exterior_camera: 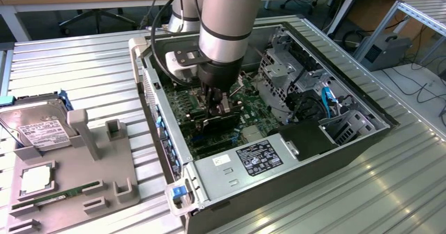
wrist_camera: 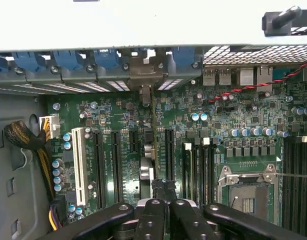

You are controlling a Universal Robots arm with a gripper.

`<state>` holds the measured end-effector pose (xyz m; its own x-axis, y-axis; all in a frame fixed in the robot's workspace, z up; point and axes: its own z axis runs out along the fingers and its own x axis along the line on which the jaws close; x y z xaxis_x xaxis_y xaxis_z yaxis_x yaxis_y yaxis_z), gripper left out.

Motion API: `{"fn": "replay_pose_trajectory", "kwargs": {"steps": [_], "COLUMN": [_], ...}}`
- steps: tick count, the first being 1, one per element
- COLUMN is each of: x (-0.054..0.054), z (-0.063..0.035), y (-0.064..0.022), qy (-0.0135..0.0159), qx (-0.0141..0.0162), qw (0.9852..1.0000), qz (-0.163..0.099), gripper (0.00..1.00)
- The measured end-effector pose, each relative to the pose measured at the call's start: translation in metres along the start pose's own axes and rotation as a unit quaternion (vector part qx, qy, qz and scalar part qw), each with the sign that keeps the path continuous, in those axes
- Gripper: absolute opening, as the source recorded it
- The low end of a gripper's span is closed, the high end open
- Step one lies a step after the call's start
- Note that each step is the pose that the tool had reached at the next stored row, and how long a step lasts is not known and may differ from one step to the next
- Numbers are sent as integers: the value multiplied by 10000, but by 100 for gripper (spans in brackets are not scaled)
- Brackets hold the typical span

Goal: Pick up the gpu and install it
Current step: 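Press down on the gpu until it lock into place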

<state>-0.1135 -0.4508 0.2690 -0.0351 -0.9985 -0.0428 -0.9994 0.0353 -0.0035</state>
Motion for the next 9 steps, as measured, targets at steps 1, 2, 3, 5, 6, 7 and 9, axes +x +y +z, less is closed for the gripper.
{"fn": "replay_pose_trajectory", "kwargs": {"steps": [1, 2, 3, 5, 6, 7, 9], "x": [-1, -3, -4, -6, -7, -8, -9], "z": [-5, -26, -44, -94, -114, -139, -186], "y": [0, 0, 0, 0, 0, 0, -1], "qy": [-2, -9, -9, -2, -1, 0, 0], "qx": [1, 4, 4, 1, 1, 1, 1], "qw": [10000, 10000, 10000, 10000, 10000, 10000, 10000], "qz": [0, 1, 1, 1, 0, 0, 0], "gripper": [11, 11, 11, 11, 11, 11, 11]}}
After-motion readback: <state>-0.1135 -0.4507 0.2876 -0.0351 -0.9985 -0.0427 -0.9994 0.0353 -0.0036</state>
